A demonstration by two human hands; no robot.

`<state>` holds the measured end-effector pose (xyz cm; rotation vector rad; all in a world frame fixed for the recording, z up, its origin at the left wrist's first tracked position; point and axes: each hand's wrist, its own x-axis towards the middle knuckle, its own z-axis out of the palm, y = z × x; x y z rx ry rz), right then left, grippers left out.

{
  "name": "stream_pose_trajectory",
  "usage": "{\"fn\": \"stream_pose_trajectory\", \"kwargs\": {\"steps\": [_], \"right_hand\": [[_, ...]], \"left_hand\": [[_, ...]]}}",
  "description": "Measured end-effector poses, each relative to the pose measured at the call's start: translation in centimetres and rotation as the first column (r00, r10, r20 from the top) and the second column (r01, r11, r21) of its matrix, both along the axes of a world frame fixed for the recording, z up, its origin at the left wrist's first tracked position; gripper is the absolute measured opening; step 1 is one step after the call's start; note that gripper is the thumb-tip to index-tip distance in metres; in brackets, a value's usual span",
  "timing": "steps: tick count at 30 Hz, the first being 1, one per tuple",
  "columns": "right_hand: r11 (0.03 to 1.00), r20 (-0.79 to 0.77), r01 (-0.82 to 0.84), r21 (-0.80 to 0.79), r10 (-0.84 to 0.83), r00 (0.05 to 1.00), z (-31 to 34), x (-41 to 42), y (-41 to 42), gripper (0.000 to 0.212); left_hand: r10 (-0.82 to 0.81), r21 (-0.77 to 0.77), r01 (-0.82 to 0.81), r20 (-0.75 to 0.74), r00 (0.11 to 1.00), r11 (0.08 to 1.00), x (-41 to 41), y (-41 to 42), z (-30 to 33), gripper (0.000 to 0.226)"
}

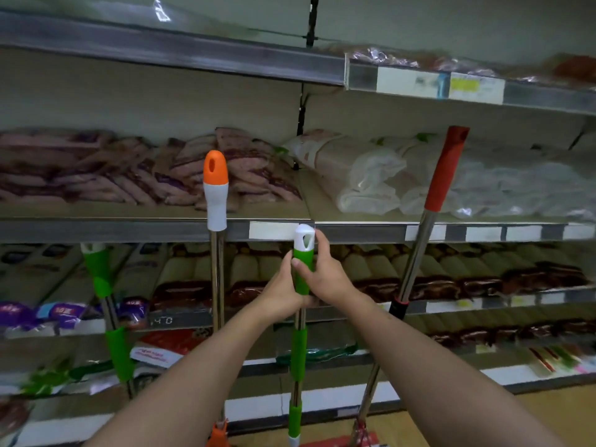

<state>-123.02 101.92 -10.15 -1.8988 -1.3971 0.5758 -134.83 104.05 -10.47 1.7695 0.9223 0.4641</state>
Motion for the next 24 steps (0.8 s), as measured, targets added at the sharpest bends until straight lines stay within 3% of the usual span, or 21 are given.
{"fn": "stream_pose_trajectory", "kwargs": {"steps": [7,11,14,18,24], "right_hand": [[0.988,-0.045,-0.146,0.055,0.149,0.988,-1.6,2.3,0.0,0.07],[0.964,-0.113,-0.253,0.08,0.261,0.959,-2.1,2.3,-1.2,0.063],[0.951,-0.126,-0.299,0.083,0.307,0.943,-2.2,2.5,-2.1,0.062],[0.93,-0.101,-0.36,0.075,0.366,0.925,-1.3,2.7,-3.3,0.062],[0.9,-0.068,-0.416,0.129,0.426,0.902,-0.8,2.5,-6.4,0.061]], "left_hand": [[0.231,0.044,-0.233,0.057,0.971,0.971,2.8,-1.5,-2.1,0.089],[0.394,0.052,-0.394,0.009,0.919,0.918,3.3,-2.5,-3.6,0.074],[0.433,0.027,-0.433,0.0,0.901,0.901,3.4,-3.7,-3.8,0.065],[0.466,0.126,-0.461,-0.01,0.885,0.878,3.2,-5.2,-2.9,0.05],[0.499,0.182,-0.49,-0.006,0.866,0.853,2.7,-8.5,-2.6,0.05]]}}
